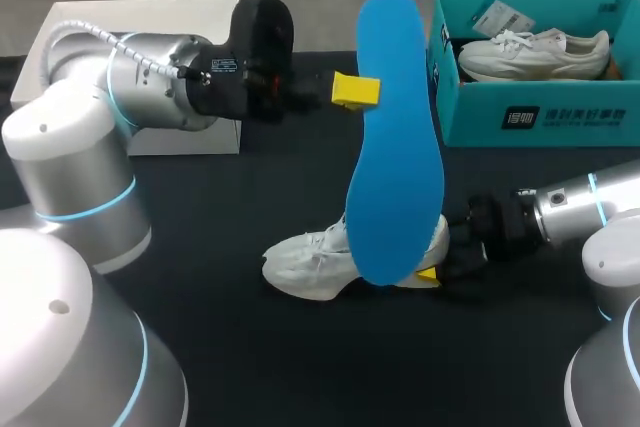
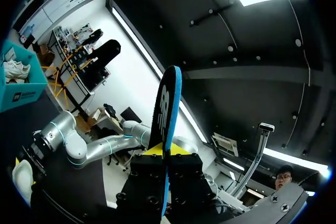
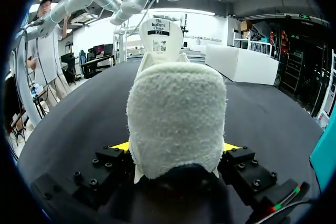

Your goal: Take the shoe out of the shoebox, open the shoe tongue, remove and reinsert the insole, then place the shoe into the shoebox

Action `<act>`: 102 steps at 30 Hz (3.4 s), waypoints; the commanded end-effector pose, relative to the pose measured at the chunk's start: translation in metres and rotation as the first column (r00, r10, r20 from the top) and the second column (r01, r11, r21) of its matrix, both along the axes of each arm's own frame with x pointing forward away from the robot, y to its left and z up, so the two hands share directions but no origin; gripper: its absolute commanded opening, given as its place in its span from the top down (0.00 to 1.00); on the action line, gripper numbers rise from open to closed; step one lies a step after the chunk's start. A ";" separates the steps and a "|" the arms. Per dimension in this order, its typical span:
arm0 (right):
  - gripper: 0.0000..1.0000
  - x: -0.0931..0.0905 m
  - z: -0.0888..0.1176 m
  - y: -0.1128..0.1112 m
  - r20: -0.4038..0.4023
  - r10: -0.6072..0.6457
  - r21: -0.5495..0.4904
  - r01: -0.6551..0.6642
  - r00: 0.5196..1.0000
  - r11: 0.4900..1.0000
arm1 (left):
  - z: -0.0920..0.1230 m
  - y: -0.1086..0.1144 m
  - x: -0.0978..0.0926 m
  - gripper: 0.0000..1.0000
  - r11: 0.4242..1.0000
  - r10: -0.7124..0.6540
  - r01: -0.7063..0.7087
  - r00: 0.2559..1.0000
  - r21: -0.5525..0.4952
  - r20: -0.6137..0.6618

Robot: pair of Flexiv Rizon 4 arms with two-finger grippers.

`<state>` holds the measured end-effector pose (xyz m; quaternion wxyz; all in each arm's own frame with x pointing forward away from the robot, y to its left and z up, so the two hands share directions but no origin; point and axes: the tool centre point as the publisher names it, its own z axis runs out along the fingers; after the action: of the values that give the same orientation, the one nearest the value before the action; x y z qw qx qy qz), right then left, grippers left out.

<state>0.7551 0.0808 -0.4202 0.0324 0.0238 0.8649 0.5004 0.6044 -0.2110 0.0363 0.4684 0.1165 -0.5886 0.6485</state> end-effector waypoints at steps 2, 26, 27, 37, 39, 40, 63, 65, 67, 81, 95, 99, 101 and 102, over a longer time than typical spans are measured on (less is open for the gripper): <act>1.00 -0.001 0.001 0.001 0.000 -0.003 -0.004 0.003 1.000 1.000 | 0.000 0.000 -0.002 1.00 1.000 0.004 -0.004 1.000 -0.001 -0.001; 0.00 -0.002 0.019 -0.004 -0.036 0.018 -0.100 -0.021 0.999 0.995 | 0.000 0.000 -0.002 1.00 1.000 0.004 -0.004 1.000 -0.001 -0.001; 0.00 -0.003 0.021 -0.004 -0.038 0.020 -0.111 -0.024 0.999 0.993 | 0.000 0.000 -0.002 1.00 1.000 0.004 -0.004 1.000 -0.001 -0.001; 0.00 -0.006 0.040 -0.012 -0.125 0.002 -0.281 -0.037 0.992 0.959 | 0.000 0.000 -0.002 1.00 1.000 0.004 -0.004 1.000 -0.001 -0.001; 0.00 -0.006 0.045 -0.012 -0.154 -0.006 -0.336 -0.047 0.988 0.941 | 0.000 0.000 -0.002 1.00 1.000 0.004 -0.004 1.000 -0.001 -0.001; 0.00 -0.006 0.048 -0.012 -0.169 -0.016 -0.367 -0.048 0.985 0.929 | 0.000 0.000 -0.002 1.00 1.000 0.004 -0.004 1.000 -0.001 -0.001; 0.00 -0.008 0.087 -0.011 -0.175 -0.052 -0.686 -0.084 0.983 0.723 | 0.000 0.000 -0.002 1.00 1.000 0.004 -0.004 1.000 -0.001 -0.001; 0.00 -0.008 0.088 -0.010 -0.178 -0.052 -0.702 -0.090 0.983 0.707 | 0.000 0.000 -0.002 1.00 1.000 0.004 -0.004 1.000 -0.001 -0.001; 0.00 -0.008 0.089 -0.009 -0.179 -0.047 -0.708 -0.095 0.983 0.700 | 0.000 0.000 -0.002 1.00 1.000 0.004 -0.004 1.000 -0.001 -0.001; 0.00 -0.010 0.094 -0.002 -0.141 -0.056 -0.791 -0.079 0.988 0.606 | 0.000 0.000 -0.002 1.00 1.000 0.004 -0.004 1.000 -0.001 -0.001; 0.00 -0.011 0.098 -0.003 -0.127 -0.051 -0.812 -0.074 0.991 0.579 | 0.000 0.000 -0.002 1.00 1.000 0.004 -0.004 1.000 -0.001 -0.001; 0.00 -0.010 0.097 -0.002 -0.130 -0.062 -0.813 -0.071 0.990 0.578 | 0.000 0.000 -0.002 1.00 1.000 0.004 -0.004 1.000 -0.001 -0.001; 0.00 -0.010 0.097 -0.002 -0.134 -0.069 -0.813 -0.070 0.989 0.578 | 0.000 0.000 -0.002 1.00 1.000 0.004 -0.004 1.000 -0.001 -0.001; 0.00 -0.010 0.097 -0.002 -0.134 -0.069 -0.813 -0.070 0.989 0.578 | 0.000 0.000 -0.002 1.00 1.000 0.004 -0.004 1.000 -0.001 -0.001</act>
<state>0.7449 0.0768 -0.3215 -0.0256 0.0436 0.9977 0.0459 0.6034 -0.2104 0.0362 0.4678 0.1176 -0.5883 0.6491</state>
